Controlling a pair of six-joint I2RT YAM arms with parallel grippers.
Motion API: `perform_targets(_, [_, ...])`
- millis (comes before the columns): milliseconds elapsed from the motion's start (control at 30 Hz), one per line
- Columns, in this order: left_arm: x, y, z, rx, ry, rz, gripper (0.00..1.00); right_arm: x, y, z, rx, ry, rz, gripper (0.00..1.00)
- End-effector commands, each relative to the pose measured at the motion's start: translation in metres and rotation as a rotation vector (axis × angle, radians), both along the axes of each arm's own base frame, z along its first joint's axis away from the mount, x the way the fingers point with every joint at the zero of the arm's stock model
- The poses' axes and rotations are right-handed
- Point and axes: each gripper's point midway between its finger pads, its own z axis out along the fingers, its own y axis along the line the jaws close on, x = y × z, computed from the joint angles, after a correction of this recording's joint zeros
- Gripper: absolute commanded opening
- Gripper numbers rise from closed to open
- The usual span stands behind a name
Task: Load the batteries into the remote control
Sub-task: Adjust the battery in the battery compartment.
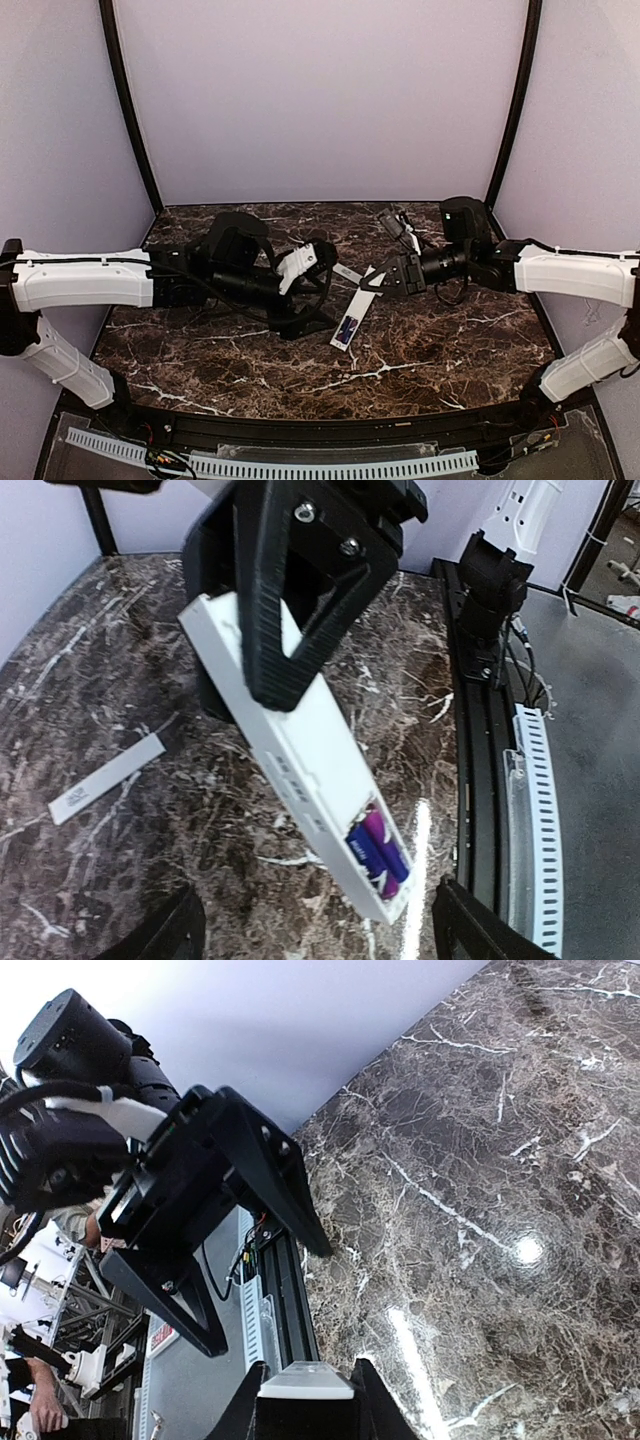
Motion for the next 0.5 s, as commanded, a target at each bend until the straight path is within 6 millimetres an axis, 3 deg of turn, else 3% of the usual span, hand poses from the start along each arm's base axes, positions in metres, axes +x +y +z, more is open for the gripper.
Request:
perform_targets(0, [-0.017,-0.020,0.001,-0.061,0.179,-0.078,0.79,0.007,-0.002,0.016,0.031,-0.079,-0.028,0.00])
perform_targets(200, [-0.014,-0.032,-0.009,-0.048,0.231,-0.079,0.77,0.005,-0.002,0.024,0.051,-0.091,-0.022,0.00])
perform_targets(467, [0.008,-0.036,-0.022,-0.013,0.264,0.011,0.70,0.000,-0.004,0.030,0.077,-0.081,-0.008,0.00])
